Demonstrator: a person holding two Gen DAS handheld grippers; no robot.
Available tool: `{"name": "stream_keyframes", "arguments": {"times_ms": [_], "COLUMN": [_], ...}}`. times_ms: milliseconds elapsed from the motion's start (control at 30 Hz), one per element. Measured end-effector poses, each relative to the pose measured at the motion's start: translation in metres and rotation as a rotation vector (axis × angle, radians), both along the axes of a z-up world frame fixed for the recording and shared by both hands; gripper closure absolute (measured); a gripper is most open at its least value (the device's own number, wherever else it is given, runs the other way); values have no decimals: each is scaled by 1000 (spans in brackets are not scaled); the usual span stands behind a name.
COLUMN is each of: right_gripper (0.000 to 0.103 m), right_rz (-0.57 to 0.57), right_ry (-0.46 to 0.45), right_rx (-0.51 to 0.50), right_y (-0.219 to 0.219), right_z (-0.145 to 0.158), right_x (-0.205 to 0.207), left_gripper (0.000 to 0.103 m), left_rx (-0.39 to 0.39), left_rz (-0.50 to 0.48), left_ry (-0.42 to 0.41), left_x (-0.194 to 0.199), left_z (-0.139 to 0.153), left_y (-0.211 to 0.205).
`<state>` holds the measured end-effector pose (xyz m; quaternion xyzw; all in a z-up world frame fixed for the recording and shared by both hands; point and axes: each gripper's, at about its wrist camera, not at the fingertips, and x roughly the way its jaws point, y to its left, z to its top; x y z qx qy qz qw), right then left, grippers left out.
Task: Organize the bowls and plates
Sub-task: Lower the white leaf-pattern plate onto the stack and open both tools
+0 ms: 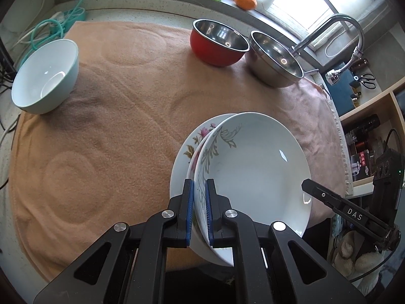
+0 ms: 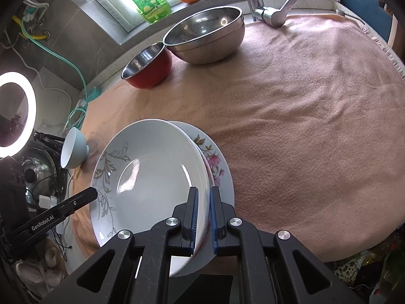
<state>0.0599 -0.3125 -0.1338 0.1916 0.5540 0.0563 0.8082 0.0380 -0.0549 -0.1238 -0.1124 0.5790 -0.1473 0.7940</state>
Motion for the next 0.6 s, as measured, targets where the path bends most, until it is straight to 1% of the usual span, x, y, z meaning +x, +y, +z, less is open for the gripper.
{"name": "stream_keyframes", "arguments": {"times_ms": [300,600], "right_gripper": [94,91], "right_rz": [17,59], "right_ry": [16,8], "right_rx": [-3,-22], "right_y": [0,3], "right_z": [-7,-5], "right_x": [2,5], "left_gripper": [96,94], "left_rx": [0,4], "left_rz": [12,18], "left_ry": [16,12], "left_x": [-1,-1], "left_z": [-5,-6], "left_y": [1,-1]}}
